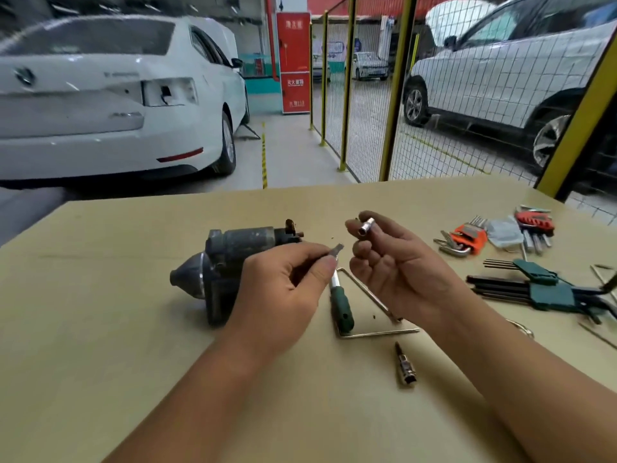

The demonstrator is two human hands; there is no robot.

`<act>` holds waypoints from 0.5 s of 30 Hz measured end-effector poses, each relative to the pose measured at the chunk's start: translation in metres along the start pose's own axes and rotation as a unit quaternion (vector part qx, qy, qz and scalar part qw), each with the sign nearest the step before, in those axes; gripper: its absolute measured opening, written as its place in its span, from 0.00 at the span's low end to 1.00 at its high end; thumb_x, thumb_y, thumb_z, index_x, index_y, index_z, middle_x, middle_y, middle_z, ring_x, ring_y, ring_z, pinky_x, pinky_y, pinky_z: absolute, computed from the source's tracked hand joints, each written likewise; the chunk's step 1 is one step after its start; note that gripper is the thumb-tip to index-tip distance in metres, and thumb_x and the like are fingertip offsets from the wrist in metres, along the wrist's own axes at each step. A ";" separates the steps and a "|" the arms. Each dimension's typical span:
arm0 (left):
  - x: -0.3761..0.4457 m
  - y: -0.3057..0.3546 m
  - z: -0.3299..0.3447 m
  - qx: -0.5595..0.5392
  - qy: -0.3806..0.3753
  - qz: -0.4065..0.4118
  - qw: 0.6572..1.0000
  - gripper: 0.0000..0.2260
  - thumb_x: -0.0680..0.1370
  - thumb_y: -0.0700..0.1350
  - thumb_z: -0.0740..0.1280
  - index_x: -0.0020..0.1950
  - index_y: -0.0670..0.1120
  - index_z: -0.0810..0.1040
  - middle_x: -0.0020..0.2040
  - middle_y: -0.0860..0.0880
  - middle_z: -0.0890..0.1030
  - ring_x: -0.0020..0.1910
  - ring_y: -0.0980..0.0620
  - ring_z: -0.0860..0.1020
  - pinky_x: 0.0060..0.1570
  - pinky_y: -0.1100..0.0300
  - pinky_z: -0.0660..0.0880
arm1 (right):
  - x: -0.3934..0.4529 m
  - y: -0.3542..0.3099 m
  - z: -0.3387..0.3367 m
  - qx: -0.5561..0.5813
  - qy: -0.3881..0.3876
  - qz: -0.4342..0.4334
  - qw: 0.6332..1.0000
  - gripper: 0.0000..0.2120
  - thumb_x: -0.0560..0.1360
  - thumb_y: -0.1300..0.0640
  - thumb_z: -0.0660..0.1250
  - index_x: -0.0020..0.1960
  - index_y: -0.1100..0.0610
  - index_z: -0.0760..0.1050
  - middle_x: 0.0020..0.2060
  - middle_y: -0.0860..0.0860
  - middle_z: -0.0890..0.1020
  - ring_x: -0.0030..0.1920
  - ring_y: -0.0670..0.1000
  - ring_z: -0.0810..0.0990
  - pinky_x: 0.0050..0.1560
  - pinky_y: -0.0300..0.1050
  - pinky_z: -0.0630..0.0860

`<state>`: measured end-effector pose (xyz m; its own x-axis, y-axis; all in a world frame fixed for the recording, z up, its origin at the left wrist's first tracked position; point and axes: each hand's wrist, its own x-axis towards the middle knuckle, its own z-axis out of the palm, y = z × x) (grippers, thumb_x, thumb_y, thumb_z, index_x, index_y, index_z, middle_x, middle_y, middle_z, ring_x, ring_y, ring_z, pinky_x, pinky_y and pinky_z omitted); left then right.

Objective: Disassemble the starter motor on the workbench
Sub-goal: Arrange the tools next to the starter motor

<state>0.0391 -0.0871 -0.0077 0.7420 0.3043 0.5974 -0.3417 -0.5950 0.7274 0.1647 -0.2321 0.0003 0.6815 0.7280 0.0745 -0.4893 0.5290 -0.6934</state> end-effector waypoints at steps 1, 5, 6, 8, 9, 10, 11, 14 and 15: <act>-0.001 0.000 0.002 -0.004 0.009 -0.005 1.000 0.09 0.79 0.46 0.72 0.51 0.62 0.83 0.39 0.63 0.83 0.37 0.62 0.80 0.39 0.70 0.75 | -0.001 0.000 0.001 -0.005 -0.008 0.000 1.000 0.09 0.75 0.64 0.67 0.48 0.58 0.85 0.50 0.58 0.85 0.35 0.49 0.81 0.38 0.43 0.81; -0.003 0.002 0.008 -0.023 0.029 -0.003 0.999 0.07 0.79 0.39 0.74 0.53 0.49 0.88 0.41 0.58 0.86 0.36 0.62 0.81 0.39 0.70 0.74 | -0.004 0.005 0.002 -0.054 -0.044 0.000 0.998 0.09 0.75 0.64 0.67 0.50 0.57 0.85 0.52 0.60 0.85 0.37 0.50 0.84 0.44 0.45 0.83; -0.003 0.003 0.009 -0.025 0.031 -0.003 0.999 0.07 0.79 0.38 0.74 0.53 0.48 0.89 0.40 0.58 0.86 0.35 0.63 0.80 0.37 0.71 0.74 | -0.005 0.007 0.002 -0.063 -0.051 -0.004 0.997 0.09 0.75 0.65 0.67 0.51 0.58 0.85 0.52 0.61 0.85 0.37 0.50 0.84 0.45 0.46 0.83; -0.004 0.005 0.011 -0.027 0.041 -0.002 0.999 0.08 0.79 0.37 0.74 0.52 0.49 0.89 0.36 0.61 0.84 0.32 0.64 0.79 0.35 0.73 0.73 | -0.006 0.009 0.003 -0.079 -0.061 -0.023 0.995 0.09 0.75 0.66 0.67 0.51 0.59 0.84 0.51 0.62 0.85 0.37 0.51 0.84 0.45 0.48 0.83; -0.004 0.007 0.011 -0.028 0.044 0.000 0.999 0.09 0.79 0.36 0.74 0.51 0.50 0.88 0.35 0.63 0.83 0.32 0.65 0.79 0.36 0.74 0.73 | -0.007 0.008 0.004 -0.092 -0.066 -0.037 0.993 0.09 0.75 0.66 0.67 0.51 0.59 0.84 0.50 0.63 0.85 0.38 0.52 0.84 0.45 0.48 0.83; -0.004 0.008 0.010 -0.029 0.046 0.001 0.999 0.10 0.79 0.36 0.74 0.50 0.51 0.88 0.36 0.64 0.84 0.34 0.66 0.81 0.37 0.75 0.73 | -0.008 0.008 0.005 -0.112 -0.073 -0.053 0.990 0.09 0.75 0.66 0.67 0.51 0.60 0.83 0.50 0.64 0.84 0.38 0.54 0.84 0.45 0.49 0.83; -0.004 0.010 0.009 -0.031 0.047 0.003 0.998 0.11 0.79 0.35 0.73 0.49 0.52 0.87 0.37 0.63 0.85 0.37 0.66 0.82 0.39 0.75 0.74 | -0.009 0.007 0.006 -0.134 -0.078 -0.071 0.985 0.08 0.74 0.65 0.68 0.52 0.60 0.83 0.50 0.65 0.84 0.38 0.55 0.83 0.44 0.49 0.82; -0.002 0.010 0.005 -0.028 0.027 0.003 0.999 0.10 0.79 0.36 0.73 0.48 0.52 0.88 0.39 0.61 0.86 0.40 0.63 0.84 0.41 0.74 0.76 | -0.011 0.006 0.007 -0.199 -0.078 -0.110 0.971 0.07 0.75 0.64 0.69 0.53 0.62 0.80 0.49 0.67 0.82 0.37 0.56 0.81 0.42 0.50 0.81; -0.001 0.008 0.004 -0.022 0.019 0.005 1.000 0.09 0.79 0.37 0.73 0.48 0.51 0.88 0.39 0.61 0.86 0.39 0.62 0.84 0.40 0.73 0.76 | -0.011 0.006 0.007 -0.218 -0.075 -0.121 0.966 0.08 0.75 0.65 0.68 0.54 0.62 0.79 0.48 0.67 0.82 0.37 0.56 0.80 0.42 0.49 0.81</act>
<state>0.0380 -0.0956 -0.0039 0.7167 0.3269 0.6160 -0.3743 -0.5650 0.7353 0.1499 -0.2340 0.0000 0.6450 0.6783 0.3520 -0.0286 0.4817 -0.8759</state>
